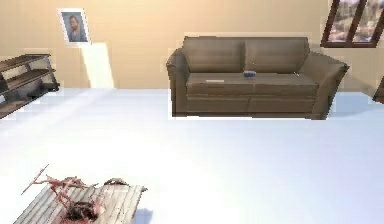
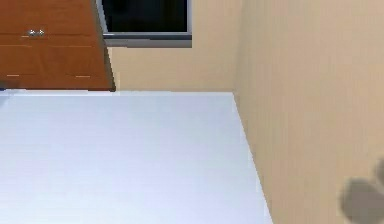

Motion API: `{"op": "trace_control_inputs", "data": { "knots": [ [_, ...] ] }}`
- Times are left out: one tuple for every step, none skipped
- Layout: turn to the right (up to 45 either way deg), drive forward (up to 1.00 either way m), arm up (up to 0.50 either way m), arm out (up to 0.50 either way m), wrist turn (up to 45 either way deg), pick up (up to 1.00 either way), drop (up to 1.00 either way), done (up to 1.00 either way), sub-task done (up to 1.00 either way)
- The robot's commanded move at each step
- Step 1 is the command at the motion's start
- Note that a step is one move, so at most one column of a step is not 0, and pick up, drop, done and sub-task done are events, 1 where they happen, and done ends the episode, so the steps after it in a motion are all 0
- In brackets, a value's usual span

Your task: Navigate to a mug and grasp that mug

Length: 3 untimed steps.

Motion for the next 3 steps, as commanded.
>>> {"op": "trace_control_inputs", "data": {
  "knots": [
    [18.0, 0.00, 0.00, 0.00, 0.0, 0.00, 0.00, 0.00, 0.00],
    [0.0, 0.90, 0.00, 0.00, 0.0, 0.00, 0.00, 0.00, 0.00],
    [-36.0, 0.00, 0.00, 0.00, 0.0, 0.00, 0.00, 0.00, 0.00]
  ]
}}
